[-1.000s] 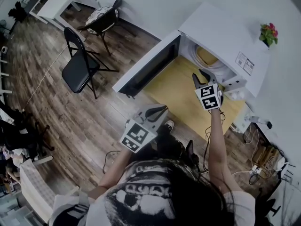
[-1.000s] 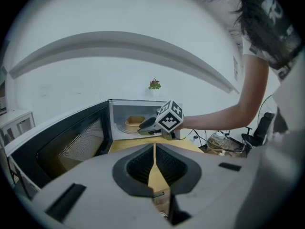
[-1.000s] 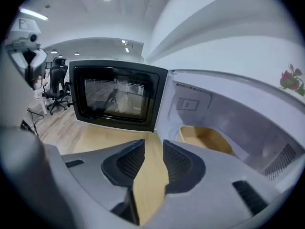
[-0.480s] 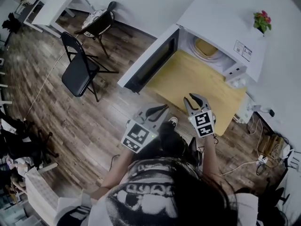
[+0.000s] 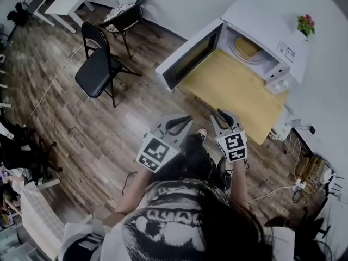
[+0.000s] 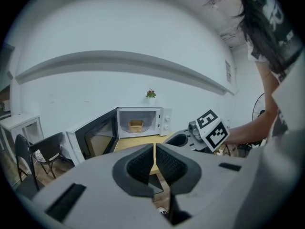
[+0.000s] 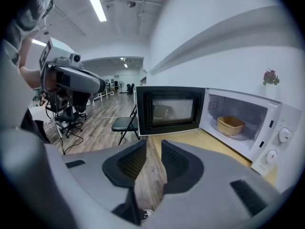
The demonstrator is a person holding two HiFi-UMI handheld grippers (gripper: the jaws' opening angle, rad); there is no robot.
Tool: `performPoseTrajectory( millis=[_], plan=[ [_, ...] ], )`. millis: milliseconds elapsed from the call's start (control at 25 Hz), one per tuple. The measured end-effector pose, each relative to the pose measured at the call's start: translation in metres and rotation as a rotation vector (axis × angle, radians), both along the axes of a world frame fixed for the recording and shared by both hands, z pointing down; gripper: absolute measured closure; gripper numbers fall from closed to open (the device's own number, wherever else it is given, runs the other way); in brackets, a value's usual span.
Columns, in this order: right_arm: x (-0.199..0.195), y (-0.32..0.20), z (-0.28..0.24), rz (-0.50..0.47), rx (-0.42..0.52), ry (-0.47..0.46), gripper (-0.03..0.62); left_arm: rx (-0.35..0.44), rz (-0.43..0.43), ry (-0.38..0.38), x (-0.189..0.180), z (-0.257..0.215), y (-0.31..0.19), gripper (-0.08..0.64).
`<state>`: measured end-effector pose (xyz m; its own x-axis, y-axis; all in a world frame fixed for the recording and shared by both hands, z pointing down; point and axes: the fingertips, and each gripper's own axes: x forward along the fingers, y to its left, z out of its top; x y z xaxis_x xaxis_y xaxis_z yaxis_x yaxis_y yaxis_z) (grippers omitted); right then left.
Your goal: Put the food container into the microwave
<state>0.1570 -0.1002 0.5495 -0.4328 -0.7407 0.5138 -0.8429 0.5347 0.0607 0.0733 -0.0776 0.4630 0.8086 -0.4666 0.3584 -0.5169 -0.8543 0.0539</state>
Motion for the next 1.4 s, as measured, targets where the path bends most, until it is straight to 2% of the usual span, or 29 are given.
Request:
performPoseTrajectory(
  millis=[280, 600, 960, 1400],
  plan=[
    [-0.047, 0.053, -0.024, -0.017, 0.052, -0.035, 0.5, 0.003, -0.001, 0.004, -0.039, 0.004, 0.047, 0.548],
    [-0.076, 0.102, -0.048, 0.0, 0.112, -0.044, 0.531, 0.029, -0.013, 0.012, -0.072, 0.003, 0.077, 0.548],
    [-0.093, 0.13, -0.062, 0.002, 0.151, -0.052, 0.586, 0.05, 0.008, 0.02, -0.082, 0.003, 0.098, 0.548],
    [-0.107, 0.141, -0.065, -0.04, 0.128, -0.102, 0.588, 0.067, -0.006, 0.032, -0.094, -0.001, 0.113, 0.548]
  ],
)
